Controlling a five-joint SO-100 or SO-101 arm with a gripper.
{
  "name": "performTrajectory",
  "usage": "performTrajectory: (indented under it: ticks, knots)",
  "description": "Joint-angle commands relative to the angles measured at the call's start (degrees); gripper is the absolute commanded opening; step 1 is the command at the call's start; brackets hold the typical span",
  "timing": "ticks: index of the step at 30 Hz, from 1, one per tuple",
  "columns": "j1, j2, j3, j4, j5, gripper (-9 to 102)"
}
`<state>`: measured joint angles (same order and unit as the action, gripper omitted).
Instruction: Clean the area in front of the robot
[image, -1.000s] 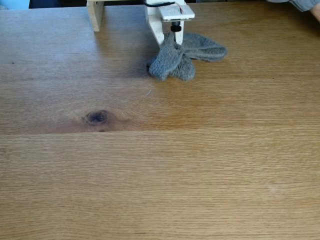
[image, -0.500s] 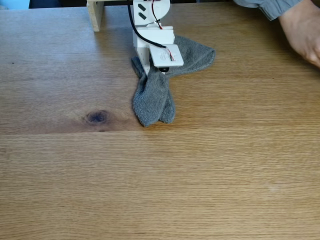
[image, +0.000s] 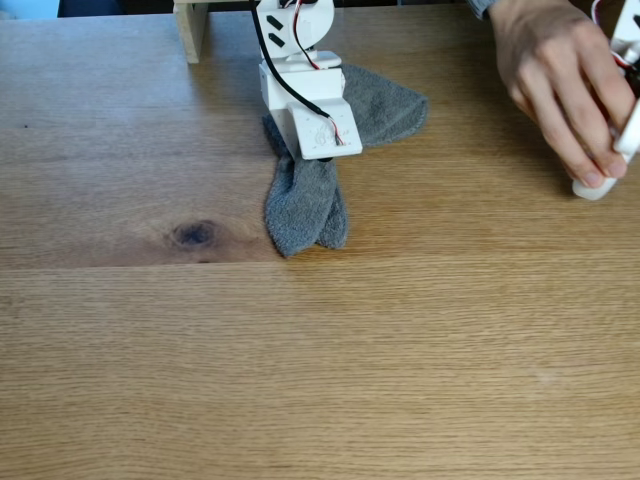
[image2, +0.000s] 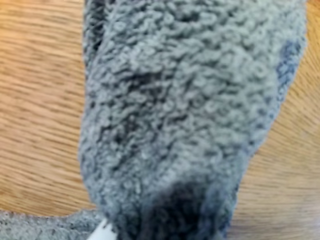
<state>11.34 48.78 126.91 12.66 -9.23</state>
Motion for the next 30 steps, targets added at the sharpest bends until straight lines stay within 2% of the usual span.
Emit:
performTrajectory:
  ticks: [1, 3, 8, 10, 13, 18, 26, 30]
  knots:
    - [17.9, -22.8, -65.6, 0.1, 2.6, 0]
    - [18.8, -18.6, -67.5, 3.7, 5.5, 0]
    - [15.6, 9.7, -67.6, 36.5, 14.5, 0]
    - [12.3, 21.8, -67.6, 43.3, 18.0, 0]
    - [7.3, 30.8, -68.5, 41.1, 19.6, 0]
    - [3.3, 30.0, -67.7, 37.5, 17.3, 0]
    - [6.1, 9.7, -67.6, 51.9, 16.3, 0]
    - [8.3, -5.0, -67.6, 47.5, 14.6, 0]
